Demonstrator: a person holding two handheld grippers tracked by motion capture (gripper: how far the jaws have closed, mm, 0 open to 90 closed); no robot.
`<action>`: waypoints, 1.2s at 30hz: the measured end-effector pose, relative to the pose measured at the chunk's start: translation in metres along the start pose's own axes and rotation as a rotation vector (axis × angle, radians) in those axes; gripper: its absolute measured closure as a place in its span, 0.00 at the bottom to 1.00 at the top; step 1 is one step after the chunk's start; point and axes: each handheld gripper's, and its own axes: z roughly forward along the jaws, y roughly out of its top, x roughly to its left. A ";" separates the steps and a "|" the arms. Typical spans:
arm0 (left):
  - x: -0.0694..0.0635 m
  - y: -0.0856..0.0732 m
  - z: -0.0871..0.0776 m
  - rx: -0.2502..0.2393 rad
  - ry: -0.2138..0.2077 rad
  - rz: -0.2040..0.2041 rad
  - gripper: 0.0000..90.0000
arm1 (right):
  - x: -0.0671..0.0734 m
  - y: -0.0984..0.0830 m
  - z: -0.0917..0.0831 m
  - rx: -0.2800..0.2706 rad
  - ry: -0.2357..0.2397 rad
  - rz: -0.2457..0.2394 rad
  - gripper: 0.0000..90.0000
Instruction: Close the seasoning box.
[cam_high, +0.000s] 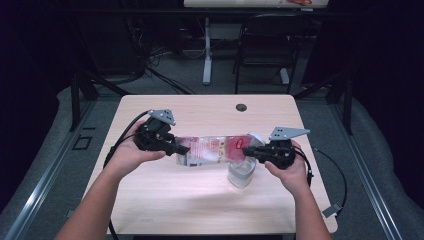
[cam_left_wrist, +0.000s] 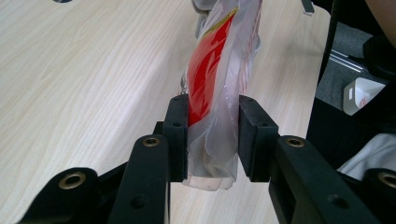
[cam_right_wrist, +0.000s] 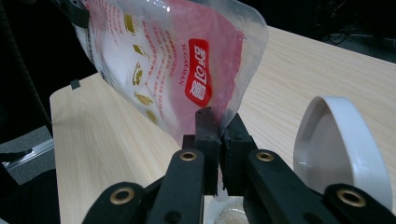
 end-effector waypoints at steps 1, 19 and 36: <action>-0.001 0.001 -0.001 0.013 0.026 0.004 0.75 | 0.000 0.000 0.000 0.000 0.001 0.002 0.98; -0.001 0.010 0.000 -0.008 0.005 0.009 0.75 | -0.005 -0.004 -0.002 0.004 -0.004 0.013 0.99; -0.004 0.017 -0.004 -0.011 0.015 0.025 0.77 | -0.005 -0.003 -0.002 0.010 0.001 0.028 0.98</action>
